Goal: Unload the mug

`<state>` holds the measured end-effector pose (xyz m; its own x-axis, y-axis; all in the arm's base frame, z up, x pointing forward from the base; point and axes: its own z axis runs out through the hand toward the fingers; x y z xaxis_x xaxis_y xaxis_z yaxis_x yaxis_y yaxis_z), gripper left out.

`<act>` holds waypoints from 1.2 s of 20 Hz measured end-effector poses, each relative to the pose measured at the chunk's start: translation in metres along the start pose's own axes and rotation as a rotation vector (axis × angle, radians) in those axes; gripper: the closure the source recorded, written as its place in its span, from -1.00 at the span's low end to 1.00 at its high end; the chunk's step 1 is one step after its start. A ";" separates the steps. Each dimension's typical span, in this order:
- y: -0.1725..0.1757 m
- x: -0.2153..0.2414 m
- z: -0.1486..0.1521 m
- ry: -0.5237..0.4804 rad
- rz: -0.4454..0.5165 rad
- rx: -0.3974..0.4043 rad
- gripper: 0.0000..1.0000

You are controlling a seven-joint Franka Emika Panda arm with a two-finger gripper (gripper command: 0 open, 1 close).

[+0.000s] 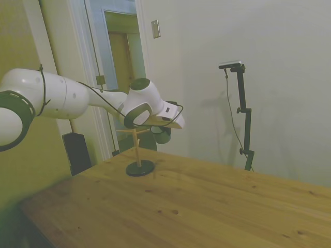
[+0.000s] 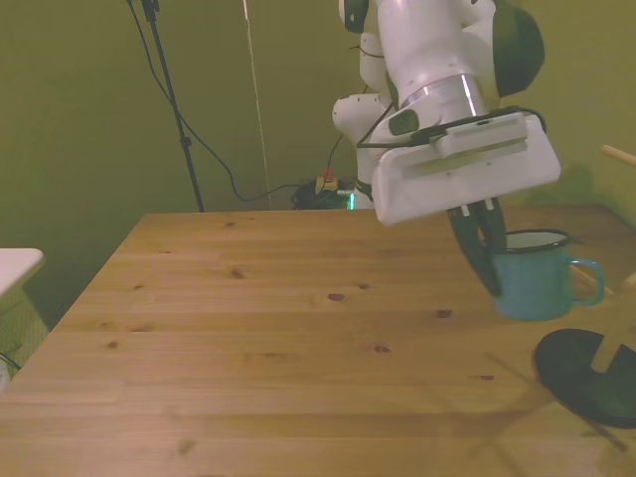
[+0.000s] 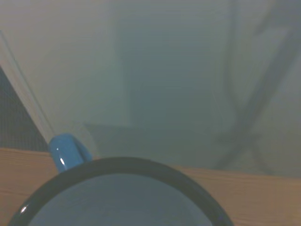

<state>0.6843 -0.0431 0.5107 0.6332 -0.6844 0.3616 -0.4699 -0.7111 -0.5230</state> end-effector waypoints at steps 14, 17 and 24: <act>0.124 -0.057 -0.006 -0.280 0.042 -0.409 1.00; 0.137 -0.061 0.009 -0.262 0.043 -0.450 1.00; 0.153 -0.059 0.039 -0.202 0.064 -0.458 1.00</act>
<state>0.5988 -0.1047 0.3795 0.6797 -0.7159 0.1595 -0.7044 -0.6978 -0.1299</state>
